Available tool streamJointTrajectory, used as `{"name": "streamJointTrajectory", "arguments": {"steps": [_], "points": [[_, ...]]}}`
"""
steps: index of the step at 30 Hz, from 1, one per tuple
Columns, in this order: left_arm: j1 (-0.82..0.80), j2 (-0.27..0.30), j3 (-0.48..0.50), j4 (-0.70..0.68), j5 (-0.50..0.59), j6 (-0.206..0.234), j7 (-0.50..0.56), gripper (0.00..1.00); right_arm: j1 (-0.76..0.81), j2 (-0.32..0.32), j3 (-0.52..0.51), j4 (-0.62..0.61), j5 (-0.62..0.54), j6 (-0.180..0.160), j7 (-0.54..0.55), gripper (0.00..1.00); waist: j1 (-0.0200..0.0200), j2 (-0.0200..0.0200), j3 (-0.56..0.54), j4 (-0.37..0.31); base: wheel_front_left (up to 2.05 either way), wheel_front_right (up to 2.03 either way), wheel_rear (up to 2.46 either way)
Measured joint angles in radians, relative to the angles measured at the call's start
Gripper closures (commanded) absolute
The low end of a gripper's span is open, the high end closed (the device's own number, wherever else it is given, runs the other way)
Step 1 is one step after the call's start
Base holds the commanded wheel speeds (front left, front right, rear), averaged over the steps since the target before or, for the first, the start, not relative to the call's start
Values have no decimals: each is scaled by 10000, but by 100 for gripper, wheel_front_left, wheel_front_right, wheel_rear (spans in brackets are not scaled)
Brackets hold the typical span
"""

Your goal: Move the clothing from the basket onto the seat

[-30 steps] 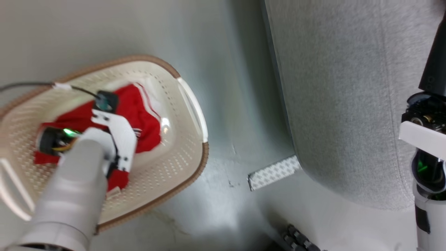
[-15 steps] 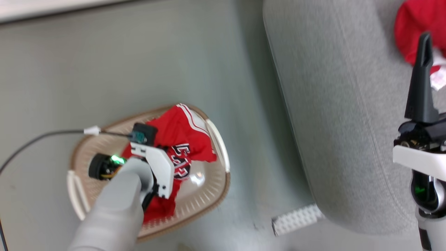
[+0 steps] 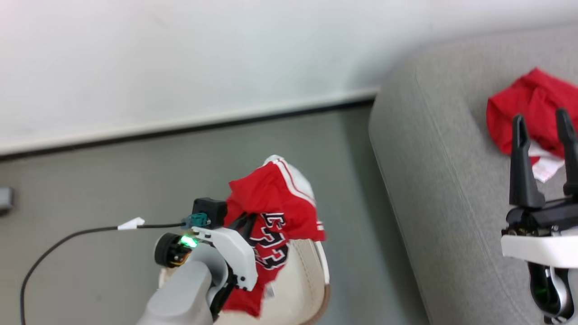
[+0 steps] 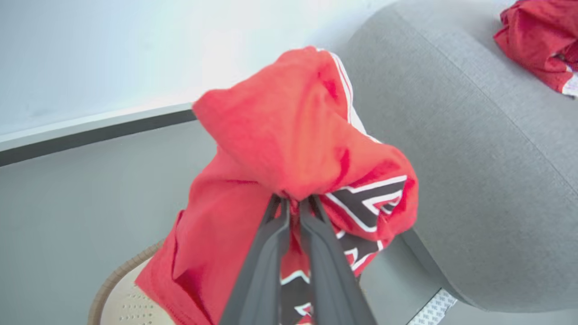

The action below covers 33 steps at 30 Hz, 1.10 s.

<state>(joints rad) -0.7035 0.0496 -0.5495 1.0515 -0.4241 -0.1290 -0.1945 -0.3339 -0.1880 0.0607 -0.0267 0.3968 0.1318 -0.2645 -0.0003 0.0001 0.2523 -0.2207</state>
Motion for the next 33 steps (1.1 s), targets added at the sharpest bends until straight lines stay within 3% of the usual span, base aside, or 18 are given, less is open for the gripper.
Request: {"name": "streamJointTrajectory", "arguments": {"steps": [13,24,29,33], "points": [[289,314,-359,-2625,-1666,-15,-272,100,1408,-96,33,541,-12,0,0,0,0,0,-2376,871,0,0,0],[-32,725,31,-5053,-2199,284,472,100,1748,-65,454,754,2,0,0,0,2,0,-2787,1115,0,0,0],[-15,834,2,-5613,-2230,443,738,100,1709,-253,1354,851,278,0,0,0,2,0,-2711,1074,0,0,0],[-7,821,-79,-5902,-2272,493,930,100,1464,-792,2928,1319,683,0,0,0,3,0,-2657,1096,0,0,0]]}}
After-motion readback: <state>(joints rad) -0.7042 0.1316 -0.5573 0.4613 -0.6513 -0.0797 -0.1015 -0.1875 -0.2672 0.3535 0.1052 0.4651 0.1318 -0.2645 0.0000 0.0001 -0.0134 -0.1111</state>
